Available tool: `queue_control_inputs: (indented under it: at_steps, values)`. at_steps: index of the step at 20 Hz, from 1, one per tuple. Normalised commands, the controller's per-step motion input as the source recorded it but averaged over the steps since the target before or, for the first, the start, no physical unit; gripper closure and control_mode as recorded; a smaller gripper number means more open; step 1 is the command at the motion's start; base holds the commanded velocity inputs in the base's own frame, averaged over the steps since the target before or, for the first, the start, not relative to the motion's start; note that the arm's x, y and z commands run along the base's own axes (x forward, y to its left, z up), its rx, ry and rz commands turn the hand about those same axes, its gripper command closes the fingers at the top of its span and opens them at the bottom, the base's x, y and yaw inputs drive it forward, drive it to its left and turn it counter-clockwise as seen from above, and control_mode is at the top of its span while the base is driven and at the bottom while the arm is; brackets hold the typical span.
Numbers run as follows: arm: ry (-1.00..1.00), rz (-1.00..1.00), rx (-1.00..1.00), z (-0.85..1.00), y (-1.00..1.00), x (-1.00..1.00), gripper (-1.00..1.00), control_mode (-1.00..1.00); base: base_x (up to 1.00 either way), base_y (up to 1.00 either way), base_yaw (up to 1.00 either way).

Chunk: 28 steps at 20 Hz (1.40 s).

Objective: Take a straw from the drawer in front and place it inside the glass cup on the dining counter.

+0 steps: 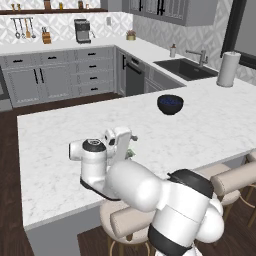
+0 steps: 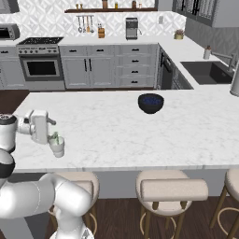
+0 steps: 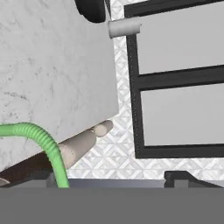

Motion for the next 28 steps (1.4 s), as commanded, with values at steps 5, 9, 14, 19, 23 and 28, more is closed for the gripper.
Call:
queue_control_inputs:
  at_steps: [5,9,14,19,23,28]
  values:
    - [0.05,0.04,0.35,0.03,0.00,0.00,-1.00,-1.00,0.00,0.00,0.00]
    - [0.10,0.04,0.37,-0.06,0.00,0.00,-1.00,-1.00,0.00,0.00,0.00]
    - [0.07,0.05,0.37,-0.19,0.00,0.00,-1.00,-1.00,0.00,0.00,0.00]
    - [0.04,0.04,0.34,-0.20,0.00,0.00,-1.00,-1.00,0.00,0.00,0.00]
    - [0.01,0.03,0.32,-0.08,0.00,0.00,-1.00,-1.00,0.00,0.00,0.00]
    - [0.00,0.03,0.32,-0.02,0.00,0.00,-1.00,-1.00,0.00,0.00,0.00]
